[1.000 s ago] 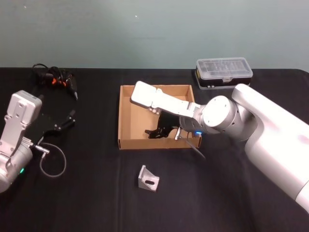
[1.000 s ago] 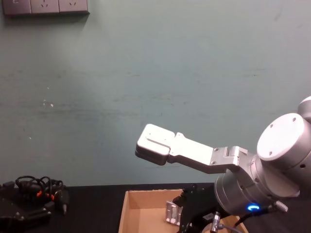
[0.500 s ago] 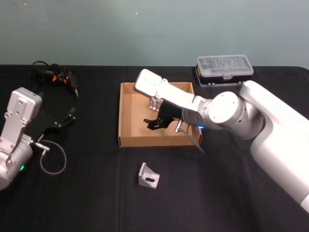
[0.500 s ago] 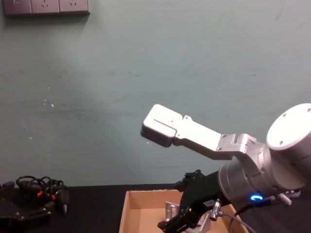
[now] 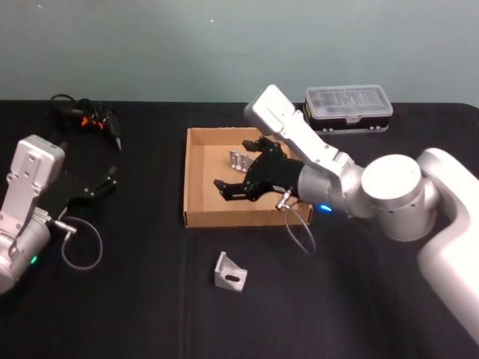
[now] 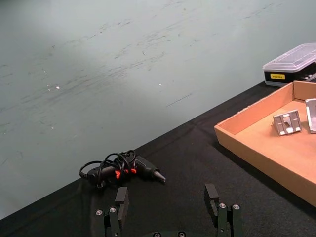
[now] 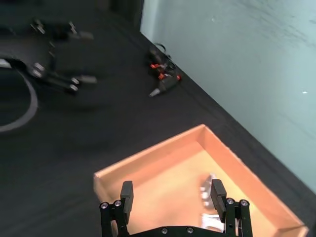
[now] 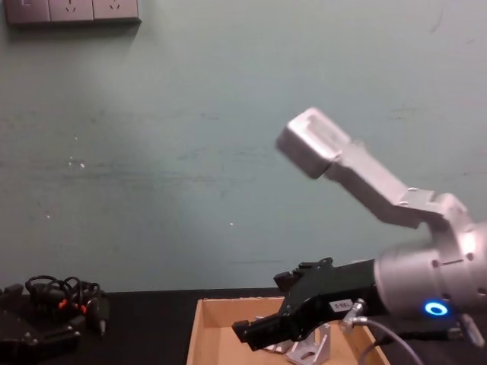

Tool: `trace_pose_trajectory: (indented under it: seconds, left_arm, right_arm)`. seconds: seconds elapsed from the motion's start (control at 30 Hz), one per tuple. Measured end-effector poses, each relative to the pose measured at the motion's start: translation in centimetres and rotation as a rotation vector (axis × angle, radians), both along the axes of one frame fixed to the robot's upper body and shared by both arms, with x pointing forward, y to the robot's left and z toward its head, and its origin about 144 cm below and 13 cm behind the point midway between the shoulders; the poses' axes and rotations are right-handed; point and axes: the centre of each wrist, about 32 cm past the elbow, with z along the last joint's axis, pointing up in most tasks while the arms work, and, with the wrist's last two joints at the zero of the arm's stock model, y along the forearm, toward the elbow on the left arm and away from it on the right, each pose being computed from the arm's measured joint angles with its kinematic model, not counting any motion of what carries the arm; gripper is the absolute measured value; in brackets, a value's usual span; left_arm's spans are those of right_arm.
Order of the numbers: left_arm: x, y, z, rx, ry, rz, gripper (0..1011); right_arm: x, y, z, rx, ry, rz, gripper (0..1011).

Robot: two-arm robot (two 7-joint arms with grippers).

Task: Use one hand to pick up the angle iron from the table and place it into the box.

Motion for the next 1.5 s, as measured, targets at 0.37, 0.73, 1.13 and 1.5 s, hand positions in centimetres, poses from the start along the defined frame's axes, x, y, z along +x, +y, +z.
trace_pose_trajectory:
  seconds: [0.37, 0.73, 1.13, 1.5]
  left_arm:
    - [0.0, 0.0, 0.0, 0.000, 0.000, 0.000, 1011]
    - [0.0, 0.0, 0.0, 0.000, 0.000, 0.000, 1011]
    - [0.0, 0.0, 0.0, 0.000, 0.000, 0.000, 1011]
    - [0.0, 0.0, 0.0, 0.000, 0.000, 0.000, 1011]
  right_arm:
    - [-3.5, -3.2, 0.6, 0.129, 0.048, 0.047, 1000]
    - [-8.1, -6.0, 0.5, 0.099, 0.092, 0.125, 1000]
    - [-10.8, -5.5, -1.3, 0.105, 0.162, 0.168, 1000]
    - [-10.1, -3.8, -2.3, 0.094, 0.185, 0.168, 1000]
